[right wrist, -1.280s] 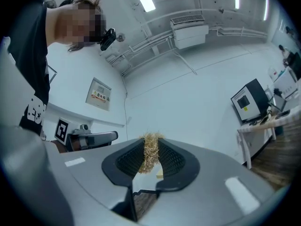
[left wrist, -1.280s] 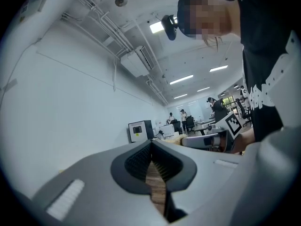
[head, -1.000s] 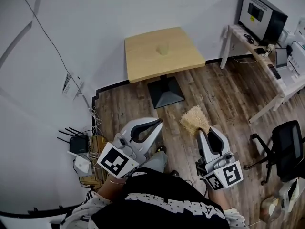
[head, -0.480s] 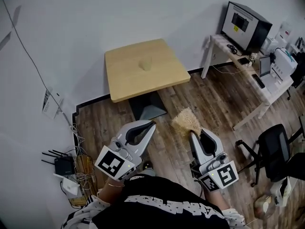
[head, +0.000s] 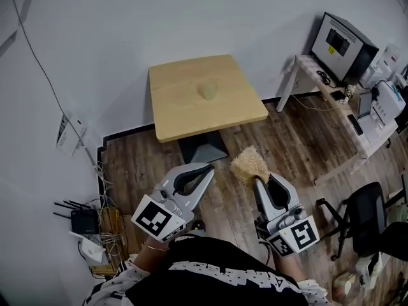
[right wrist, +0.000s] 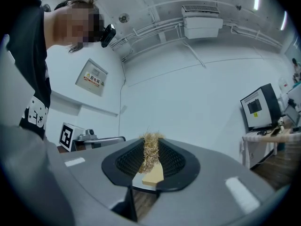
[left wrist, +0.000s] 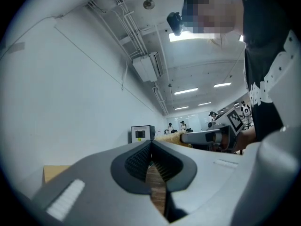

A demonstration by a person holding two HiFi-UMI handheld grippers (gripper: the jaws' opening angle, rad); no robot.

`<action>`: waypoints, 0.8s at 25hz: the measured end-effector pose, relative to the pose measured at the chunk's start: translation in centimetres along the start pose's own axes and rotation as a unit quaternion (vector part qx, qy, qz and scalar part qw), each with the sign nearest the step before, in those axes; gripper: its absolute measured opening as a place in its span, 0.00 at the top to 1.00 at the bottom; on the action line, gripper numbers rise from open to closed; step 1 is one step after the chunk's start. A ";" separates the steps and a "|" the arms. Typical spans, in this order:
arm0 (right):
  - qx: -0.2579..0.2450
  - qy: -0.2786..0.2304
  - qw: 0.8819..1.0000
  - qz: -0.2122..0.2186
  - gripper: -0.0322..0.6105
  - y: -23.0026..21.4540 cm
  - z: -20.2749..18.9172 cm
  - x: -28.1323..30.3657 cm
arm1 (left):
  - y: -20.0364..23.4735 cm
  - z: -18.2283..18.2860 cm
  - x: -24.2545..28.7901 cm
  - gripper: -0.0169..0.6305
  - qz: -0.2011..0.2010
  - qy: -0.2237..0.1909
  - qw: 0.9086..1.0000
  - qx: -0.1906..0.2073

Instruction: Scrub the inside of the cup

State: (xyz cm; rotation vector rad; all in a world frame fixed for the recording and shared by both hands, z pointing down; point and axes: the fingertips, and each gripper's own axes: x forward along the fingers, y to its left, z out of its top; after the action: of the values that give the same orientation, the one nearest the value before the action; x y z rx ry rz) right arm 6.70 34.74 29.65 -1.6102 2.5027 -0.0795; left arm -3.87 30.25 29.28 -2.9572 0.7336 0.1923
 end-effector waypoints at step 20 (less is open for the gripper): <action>-0.015 0.032 0.999 0.000 0.79 -1.1 -2.0 11.2 | 11.4 -2.8 0.7 0.97 0.013 0.006 1.000 -0.015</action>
State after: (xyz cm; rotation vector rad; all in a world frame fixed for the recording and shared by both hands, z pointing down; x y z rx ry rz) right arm 2.86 24.04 30.57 -1.6454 2.5621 -0.0951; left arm -8.34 19.54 31.29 -2.9805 0.7777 0.1900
